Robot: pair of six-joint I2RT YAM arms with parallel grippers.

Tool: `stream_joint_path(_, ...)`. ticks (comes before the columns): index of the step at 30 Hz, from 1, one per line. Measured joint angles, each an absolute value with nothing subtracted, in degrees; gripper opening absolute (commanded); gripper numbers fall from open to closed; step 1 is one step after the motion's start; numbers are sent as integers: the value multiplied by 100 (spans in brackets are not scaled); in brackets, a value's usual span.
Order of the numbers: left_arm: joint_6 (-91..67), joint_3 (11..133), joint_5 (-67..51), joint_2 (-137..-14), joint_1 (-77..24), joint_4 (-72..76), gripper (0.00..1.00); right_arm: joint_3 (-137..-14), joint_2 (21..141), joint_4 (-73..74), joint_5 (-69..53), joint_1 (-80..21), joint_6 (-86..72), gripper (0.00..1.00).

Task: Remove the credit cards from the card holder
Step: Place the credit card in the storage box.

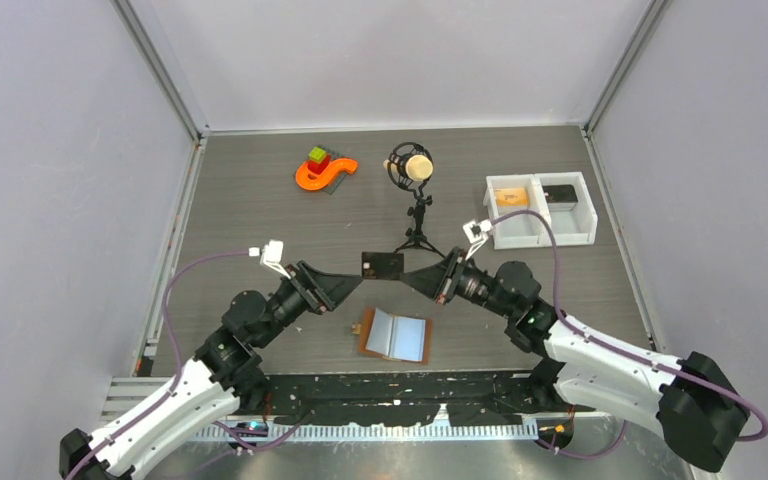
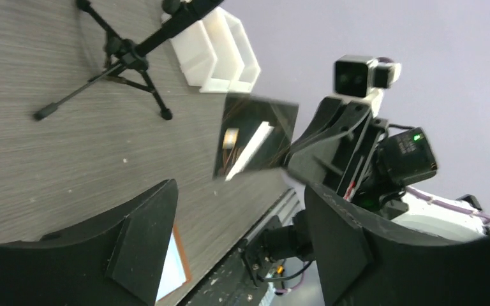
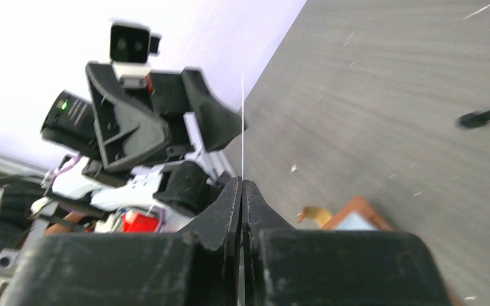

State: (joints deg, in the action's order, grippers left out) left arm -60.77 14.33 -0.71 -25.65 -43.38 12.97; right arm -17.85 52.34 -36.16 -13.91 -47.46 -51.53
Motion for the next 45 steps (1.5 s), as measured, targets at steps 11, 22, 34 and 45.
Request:
stream_joint_path(11,-4790,2644,161,-2635,-4338,-1028,100,-3083,4049,-694,-2574,-2598,-3774,5)
stream_joint_path(22,-3378,3288,167,-2875,-4338,-2578,100,-4209,4174,2018,-2838,-316,-1994,5)
stream_joint_path(34,-2532,3417,-25,-2871,-4338,-3249,100,-5625,6619,2757,-2941,1833,-823,5)
stream_joint_path(45,-2526,3168,-69,-2692,-4338,-3251,100,-7089,8169,3022,-2775,2486,-425,5)
